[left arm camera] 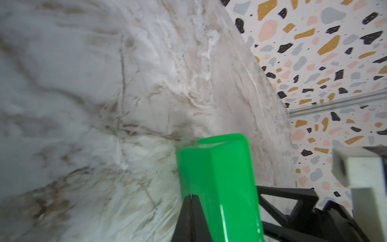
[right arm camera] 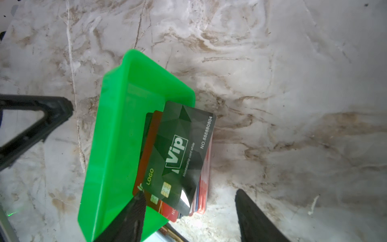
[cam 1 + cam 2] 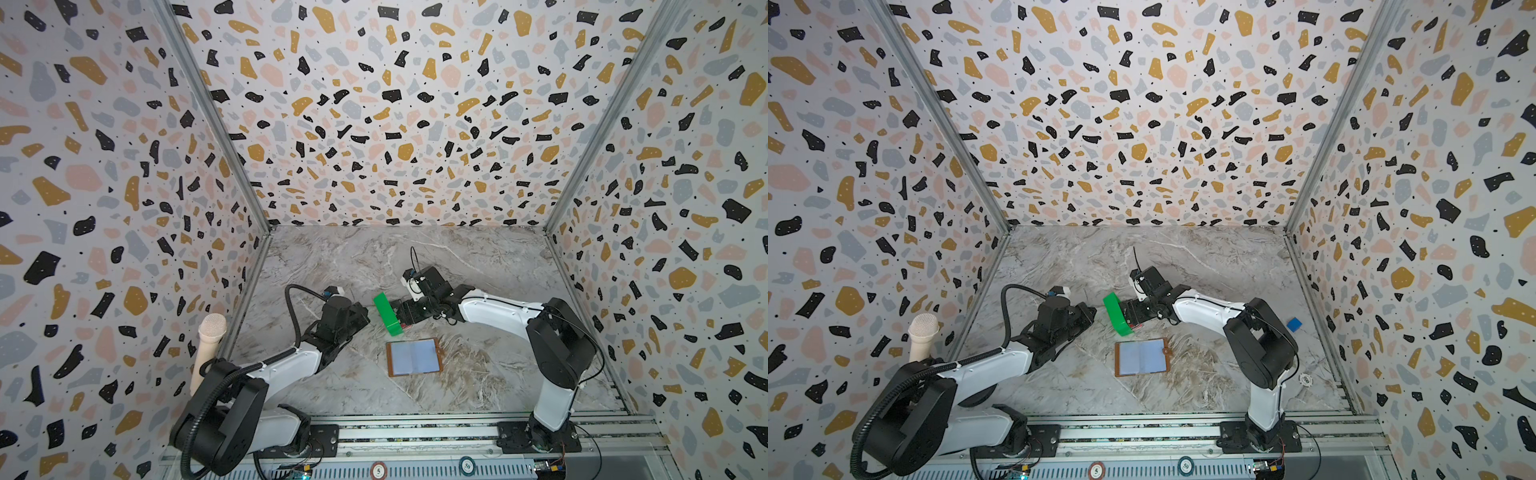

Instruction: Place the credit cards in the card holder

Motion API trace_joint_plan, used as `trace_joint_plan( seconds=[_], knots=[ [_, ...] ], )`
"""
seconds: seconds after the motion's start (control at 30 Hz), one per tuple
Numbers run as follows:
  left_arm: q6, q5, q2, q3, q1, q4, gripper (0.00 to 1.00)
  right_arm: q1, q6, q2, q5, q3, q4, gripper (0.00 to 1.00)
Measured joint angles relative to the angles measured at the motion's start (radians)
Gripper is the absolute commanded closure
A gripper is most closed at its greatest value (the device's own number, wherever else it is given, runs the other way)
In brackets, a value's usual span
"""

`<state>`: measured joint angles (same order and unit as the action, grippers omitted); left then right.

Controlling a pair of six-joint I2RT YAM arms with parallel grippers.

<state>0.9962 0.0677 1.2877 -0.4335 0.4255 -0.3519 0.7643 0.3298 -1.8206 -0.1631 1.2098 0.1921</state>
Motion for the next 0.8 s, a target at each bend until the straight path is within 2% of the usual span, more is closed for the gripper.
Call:
trace_joint_plan(
  seconds=[0.2,0.4,0.8],
  knots=[
    [-0.011,0.043,-0.019,-0.012,-0.001,0.01,1.0,0.006,-0.01,0.0,-0.007,0.02,0.001,0.38],
    [-0.014,0.066,0.051,-0.038,-0.006,0.019,0.98,0.028,-0.019,-0.011,0.019,0.068,0.017,0.38],
    [-0.001,0.088,0.051,-0.045,-0.032,0.027,1.0,0.08,-0.033,-0.063,0.128,0.114,0.07,0.38]
  ],
)
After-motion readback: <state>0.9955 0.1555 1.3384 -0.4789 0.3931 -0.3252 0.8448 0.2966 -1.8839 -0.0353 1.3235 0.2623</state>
